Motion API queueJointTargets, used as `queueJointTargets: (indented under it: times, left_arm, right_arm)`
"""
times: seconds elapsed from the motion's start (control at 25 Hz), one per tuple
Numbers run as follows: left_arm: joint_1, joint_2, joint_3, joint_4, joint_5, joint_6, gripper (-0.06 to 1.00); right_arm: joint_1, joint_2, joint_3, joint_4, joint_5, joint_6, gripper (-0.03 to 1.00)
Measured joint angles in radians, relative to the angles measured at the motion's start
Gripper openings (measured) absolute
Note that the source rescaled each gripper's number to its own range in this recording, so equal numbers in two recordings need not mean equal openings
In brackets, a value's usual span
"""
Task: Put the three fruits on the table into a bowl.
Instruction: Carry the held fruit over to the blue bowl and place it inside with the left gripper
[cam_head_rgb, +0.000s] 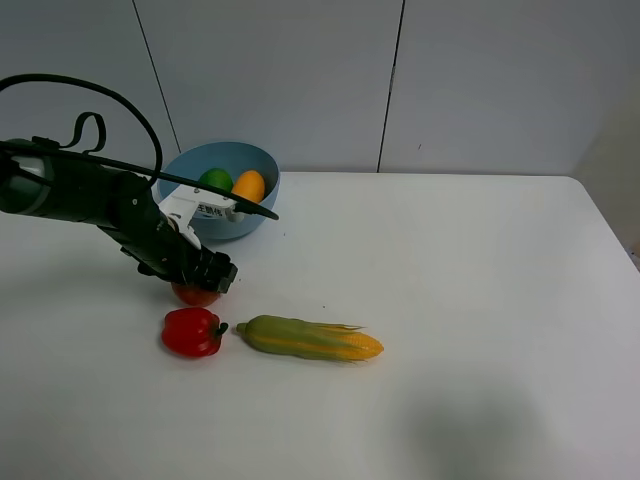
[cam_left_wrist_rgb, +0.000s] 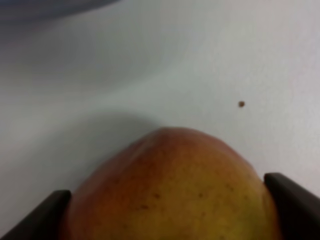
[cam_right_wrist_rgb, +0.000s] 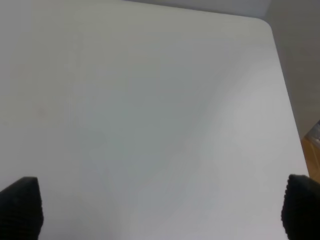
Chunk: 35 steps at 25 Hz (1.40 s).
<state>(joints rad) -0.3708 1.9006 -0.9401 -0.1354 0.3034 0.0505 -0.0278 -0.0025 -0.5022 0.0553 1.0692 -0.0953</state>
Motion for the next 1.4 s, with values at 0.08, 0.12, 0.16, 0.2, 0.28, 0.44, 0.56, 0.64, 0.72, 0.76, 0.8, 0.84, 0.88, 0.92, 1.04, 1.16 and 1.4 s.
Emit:
queueJointTargets:
  times: [0.08, 0.12, 0.16, 0.2, 0.28, 0.44, 0.56, 0.64, 0.72, 0.76, 0.8, 0.84, 0.88, 0.92, 1.04, 1.16, 1.4]
  left_arm:
    - [0.000, 0.000, -0.011, 0.003, 0.006, 0.000, 0.01]
    - [0.000, -0.005, -0.020, 0.008, 0.014, 0.000, 0.01]
    - [0.000, -0.015, -0.035, 0.018, 0.033, -0.001, 0.01]
    - [0.000, -0.032, -0.054, 0.027, 0.056, -0.002, 0.01]
    - [0.003, -0.066, -0.102, 0.052, 0.107, -0.013, 0.01]
    - [0.031, -0.137, -0.236, 0.120, 0.223, -0.059, 0.01]
    - [0.050, -0.156, -0.351, 0.154, 0.227, -0.077, 0.01]
    - [0.052, -0.154, -0.415, 0.157, 0.198, -0.080, 0.01]
    - [0.052, -0.141, -0.450, 0.157, 0.160, -0.079, 0.01]
    - [0.052, -0.127, -0.462, 0.157, 0.141, -0.075, 0.01]
    - [0.052, -0.108, -0.469, 0.158, 0.129, -0.066, 0.01]
    - [0.052, -0.088, -0.472, 0.158, 0.119, -0.058, 0.01]
    - [0.058, -0.061, -0.473, 0.158, 0.111, -0.050, 0.01]
    - [0.062, -0.033, -0.473, 0.158, 0.106, -0.037, 0.01]
    - [0.073, 0.037, -0.473, 0.159, 0.079, -0.019, 0.01]
    - [0.082, 0.080, -0.473, 0.154, 0.043, -0.012, 0.01]
    - [0.082, 0.113, -0.473, 0.153, 0.024, -0.027, 0.30]
  right_arm:
    - [0.000, 0.000, 0.000, 0.000, 0.000, 0.000, 0.89]
    - [0.000, 0.000, 0.000, -0.001, 0.000, 0.000, 0.89]
    - [0.000, 0.000, 0.000, -0.001, 0.000, 0.000, 0.89]
    - [0.000, 0.000, 0.000, -0.001, 0.000, 0.000, 0.89]
    - [0.000, 0.000, 0.000, -0.001, 0.000, 0.000, 0.89]
    - [0.000, 0.000, 0.000, -0.001, 0.000, 0.000, 0.89]
    - [0.000, 0.000, 0.000, -0.001, 0.000, 0.000, 0.89]
    - [0.000, 0.000, 0.000, -0.001, 0.000, 0.000, 0.89]
    - [0.000, 0.000, 0.000, -0.001, 0.000, 0.000, 0.89]
    - [0.000, 0.000, 0.000, -0.001, 0.000, 0.000, 0.89]
    - [0.000, 0.000, 0.000, -0.001, 0.000, 0.000, 0.89]
    - [0.000, 0.000, 0.000, -0.001, 0.000, 0.000, 0.89]
    - [0.000, 0.000, 0.000, -0.001, 0.000, 0.000, 0.89]
    - [0.000, 0.000, 0.000, -0.001, 0.000, 0.000, 0.89]
    - [0.000, 0.000, 0.000, -0.001, 0.000, 0.000, 0.89]
    - [0.000, 0.000, 0.000, -0.001, 0.000, 0.000, 0.89]
    - [0.000, 0.000, 0.000, -0.001, 0.000, 0.000, 0.89]
